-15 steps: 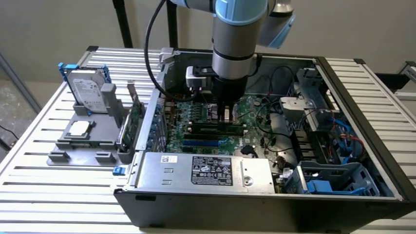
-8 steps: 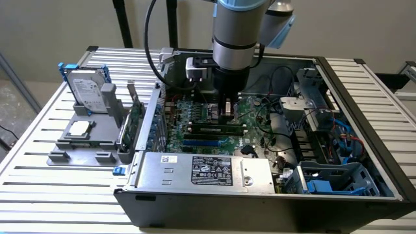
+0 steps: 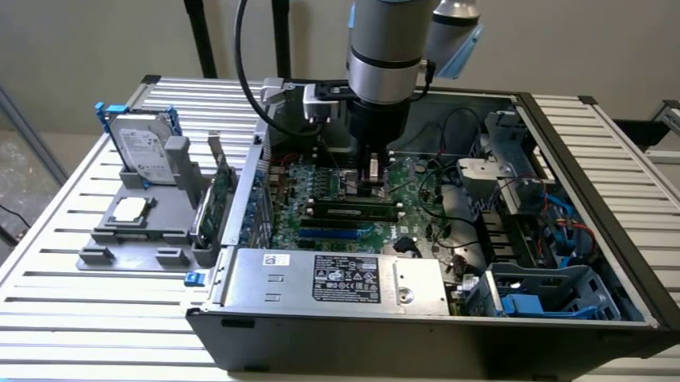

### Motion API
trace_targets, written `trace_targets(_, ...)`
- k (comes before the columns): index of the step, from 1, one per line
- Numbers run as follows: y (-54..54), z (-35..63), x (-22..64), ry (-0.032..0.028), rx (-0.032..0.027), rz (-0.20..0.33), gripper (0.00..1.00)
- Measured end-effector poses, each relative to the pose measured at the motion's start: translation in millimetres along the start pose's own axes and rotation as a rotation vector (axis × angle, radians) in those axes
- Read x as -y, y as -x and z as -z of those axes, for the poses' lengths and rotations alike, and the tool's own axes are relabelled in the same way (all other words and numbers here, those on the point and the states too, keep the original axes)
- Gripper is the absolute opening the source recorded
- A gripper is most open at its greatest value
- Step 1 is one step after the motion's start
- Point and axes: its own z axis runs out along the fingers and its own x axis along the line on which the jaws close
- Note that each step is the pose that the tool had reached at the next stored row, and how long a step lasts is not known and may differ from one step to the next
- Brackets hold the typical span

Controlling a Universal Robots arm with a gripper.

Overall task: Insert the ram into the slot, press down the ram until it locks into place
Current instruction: 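Insert the ram into the slot, then press down the ram until it locks into place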

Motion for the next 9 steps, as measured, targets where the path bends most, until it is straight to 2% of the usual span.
trace_targets(9,0.0,0.0,0.0,0.0,-0.0001,0.0,0.11)
